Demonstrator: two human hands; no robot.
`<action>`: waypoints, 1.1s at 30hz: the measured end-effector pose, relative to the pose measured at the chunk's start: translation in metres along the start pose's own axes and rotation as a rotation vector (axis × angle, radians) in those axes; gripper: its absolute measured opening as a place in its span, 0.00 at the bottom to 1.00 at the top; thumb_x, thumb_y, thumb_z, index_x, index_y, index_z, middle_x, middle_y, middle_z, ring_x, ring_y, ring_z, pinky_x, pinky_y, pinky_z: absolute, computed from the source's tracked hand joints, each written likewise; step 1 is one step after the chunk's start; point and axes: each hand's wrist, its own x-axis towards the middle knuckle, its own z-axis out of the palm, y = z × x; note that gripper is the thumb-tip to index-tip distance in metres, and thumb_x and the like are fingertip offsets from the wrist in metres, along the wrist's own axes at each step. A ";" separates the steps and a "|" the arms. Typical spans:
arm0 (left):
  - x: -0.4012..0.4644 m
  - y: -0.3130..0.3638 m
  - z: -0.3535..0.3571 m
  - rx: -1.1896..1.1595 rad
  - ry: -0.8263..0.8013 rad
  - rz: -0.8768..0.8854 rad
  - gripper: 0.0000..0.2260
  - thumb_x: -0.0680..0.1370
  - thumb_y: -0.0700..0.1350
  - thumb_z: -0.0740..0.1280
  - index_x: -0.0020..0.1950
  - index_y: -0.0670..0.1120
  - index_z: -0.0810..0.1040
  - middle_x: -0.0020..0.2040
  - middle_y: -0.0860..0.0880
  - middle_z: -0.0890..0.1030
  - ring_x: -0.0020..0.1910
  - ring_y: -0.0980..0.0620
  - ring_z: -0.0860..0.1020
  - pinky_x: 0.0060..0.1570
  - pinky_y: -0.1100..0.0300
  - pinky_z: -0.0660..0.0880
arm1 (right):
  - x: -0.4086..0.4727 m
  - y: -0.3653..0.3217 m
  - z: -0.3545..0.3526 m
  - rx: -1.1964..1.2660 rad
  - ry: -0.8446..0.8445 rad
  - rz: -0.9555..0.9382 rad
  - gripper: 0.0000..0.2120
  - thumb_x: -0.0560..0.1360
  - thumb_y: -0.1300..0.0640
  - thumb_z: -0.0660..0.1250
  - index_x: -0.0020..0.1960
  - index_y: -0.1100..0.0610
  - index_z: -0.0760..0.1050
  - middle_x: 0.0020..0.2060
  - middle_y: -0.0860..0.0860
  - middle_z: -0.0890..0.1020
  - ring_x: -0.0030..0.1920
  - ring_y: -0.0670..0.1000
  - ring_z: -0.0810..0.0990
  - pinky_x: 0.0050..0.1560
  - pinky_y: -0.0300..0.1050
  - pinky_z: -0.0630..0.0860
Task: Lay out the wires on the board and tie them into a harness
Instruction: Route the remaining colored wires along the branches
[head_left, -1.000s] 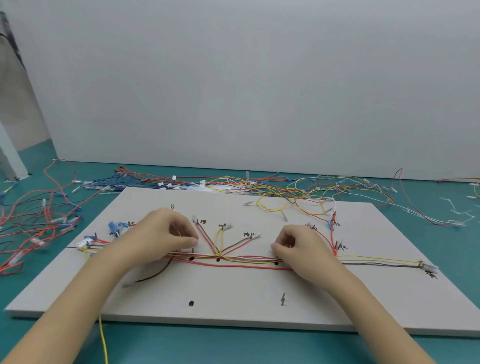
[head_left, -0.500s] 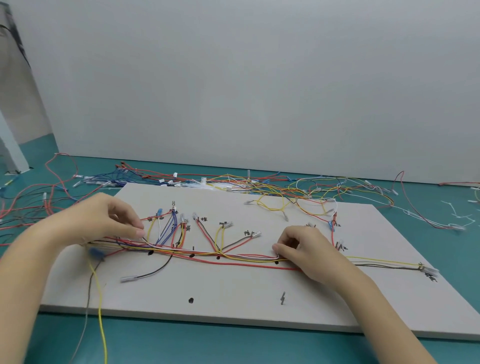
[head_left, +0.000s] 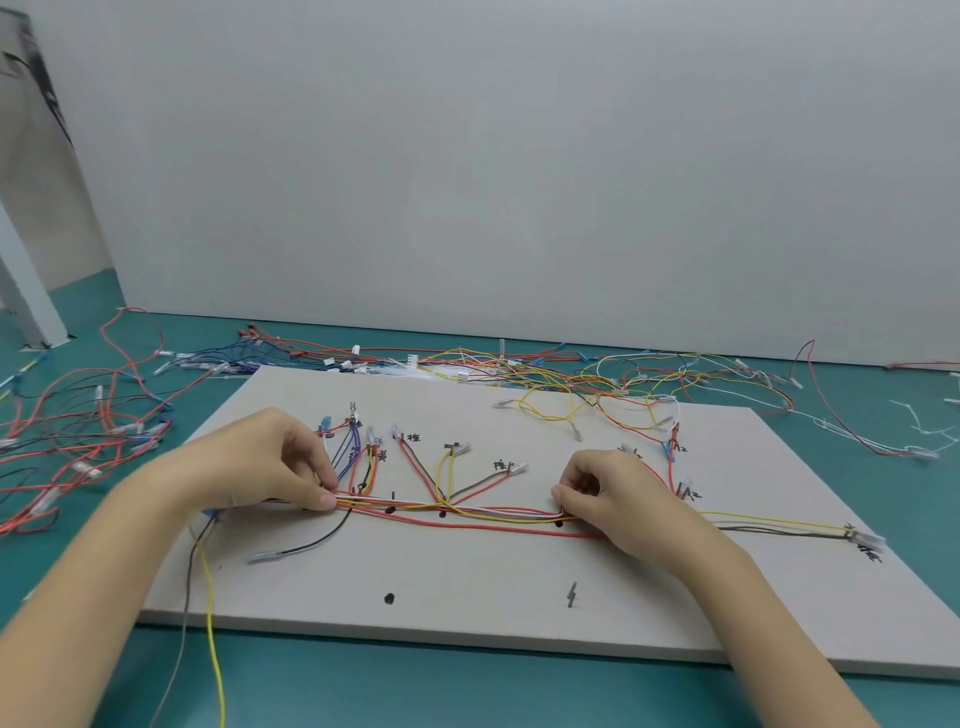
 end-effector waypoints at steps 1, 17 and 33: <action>0.001 0.000 0.001 0.004 0.003 0.009 0.06 0.66 0.44 0.80 0.39 0.54 0.86 0.29 0.51 0.81 0.26 0.58 0.73 0.32 0.67 0.68 | 0.000 0.000 0.000 0.000 -0.003 0.003 0.07 0.77 0.53 0.66 0.41 0.53 0.77 0.37 0.47 0.81 0.38 0.45 0.76 0.38 0.37 0.71; 0.005 0.043 0.060 -0.004 -0.044 0.228 0.03 0.71 0.47 0.76 0.38 0.54 0.83 0.29 0.55 0.77 0.32 0.58 0.73 0.38 0.60 0.70 | -0.032 0.040 -0.045 0.086 0.020 0.210 0.09 0.70 0.61 0.72 0.32 0.58 0.79 0.27 0.52 0.81 0.26 0.44 0.73 0.31 0.38 0.71; 0.005 0.067 0.087 -0.093 0.186 0.374 0.04 0.73 0.50 0.74 0.40 0.52 0.83 0.39 0.58 0.81 0.40 0.60 0.78 0.38 0.71 0.71 | -0.041 0.065 -0.066 0.142 0.101 0.420 0.08 0.68 0.61 0.71 0.30 0.60 0.79 0.21 0.49 0.75 0.24 0.47 0.69 0.31 0.40 0.67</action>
